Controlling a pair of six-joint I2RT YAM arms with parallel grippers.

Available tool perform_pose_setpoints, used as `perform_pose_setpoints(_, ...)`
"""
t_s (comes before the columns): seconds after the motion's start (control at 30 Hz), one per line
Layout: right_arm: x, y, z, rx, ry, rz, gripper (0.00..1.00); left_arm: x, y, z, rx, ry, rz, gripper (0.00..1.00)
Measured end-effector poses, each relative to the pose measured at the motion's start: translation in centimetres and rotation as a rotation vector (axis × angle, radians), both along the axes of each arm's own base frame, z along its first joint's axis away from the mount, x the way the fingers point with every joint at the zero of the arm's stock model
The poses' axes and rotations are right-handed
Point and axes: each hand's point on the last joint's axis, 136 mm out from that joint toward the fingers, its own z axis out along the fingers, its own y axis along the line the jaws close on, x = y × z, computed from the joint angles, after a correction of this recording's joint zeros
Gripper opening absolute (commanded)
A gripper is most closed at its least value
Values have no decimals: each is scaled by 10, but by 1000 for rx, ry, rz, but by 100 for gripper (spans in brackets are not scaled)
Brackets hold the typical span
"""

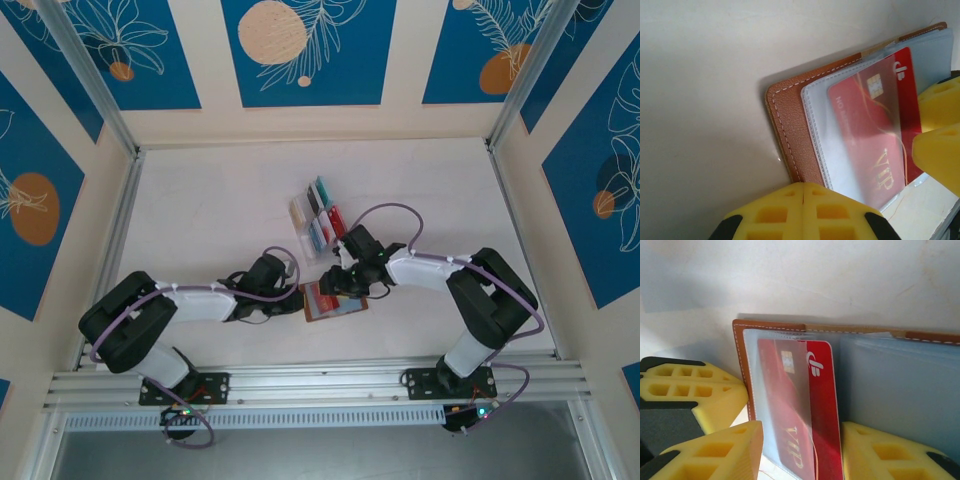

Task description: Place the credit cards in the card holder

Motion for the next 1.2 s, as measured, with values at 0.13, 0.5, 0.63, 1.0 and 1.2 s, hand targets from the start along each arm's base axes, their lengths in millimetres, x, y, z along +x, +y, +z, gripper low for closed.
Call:
perform_pose_setpoints(0.13, 0, -8, -1, -54, -8, 11, 46, 0, 0, 0, -2, -1, 0, 0)
perform_pose_setpoints(0.5, 1, -16, 0, -123, -28, 45, 35, 1, -3, 0, -7, -6, -4, 0)
perform_pose_setpoints(0.63, 1, -15, -4, -133, -20, 56, 33, 1, -3, 0, -7, -6, -4, 0)
perform_pose_setpoints(1.0, 2, -9, -9, -143, -18, 88, 12, 1, -3, -1, -7, -5, -4, 0)
perform_pose_setpoints(1.2, -1, -2, -10, -146, -16, 109, 7, 1, -3, 0, -7, -4, -5, 0)
